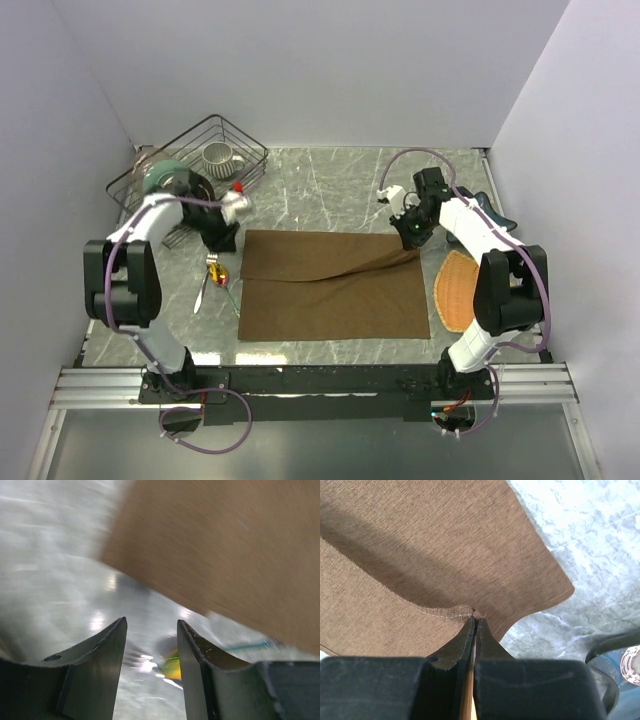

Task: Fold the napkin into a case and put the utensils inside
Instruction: Flatten out the napkin at the center of the board.

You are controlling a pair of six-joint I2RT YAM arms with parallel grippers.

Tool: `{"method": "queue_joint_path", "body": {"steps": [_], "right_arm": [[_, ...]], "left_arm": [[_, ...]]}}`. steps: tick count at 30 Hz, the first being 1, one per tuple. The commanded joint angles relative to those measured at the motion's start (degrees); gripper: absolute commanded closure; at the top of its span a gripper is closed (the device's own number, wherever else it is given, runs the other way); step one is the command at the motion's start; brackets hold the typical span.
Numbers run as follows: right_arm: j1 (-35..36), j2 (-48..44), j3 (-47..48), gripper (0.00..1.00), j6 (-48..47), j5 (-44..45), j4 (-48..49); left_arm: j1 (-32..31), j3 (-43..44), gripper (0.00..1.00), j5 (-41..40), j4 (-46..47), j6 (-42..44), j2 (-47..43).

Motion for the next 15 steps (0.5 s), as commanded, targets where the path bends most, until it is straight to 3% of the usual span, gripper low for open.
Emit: {"method": "queue_joint_path", "body": {"steps": [1,15], "right_arm": [[-0.29,0.71,2.47,1.0,1.28,-0.69,-1.65],[-0.38,1.15,1.24,1.0,2.86,-0.6,-1.74]], "left_arm": [[-5.18,-7.58,0.49,-2.0,-1.44,14.33,-6.27],[-11.96,-18.93,0.42,-8.68,10.34,14.08,-6.28]]}}
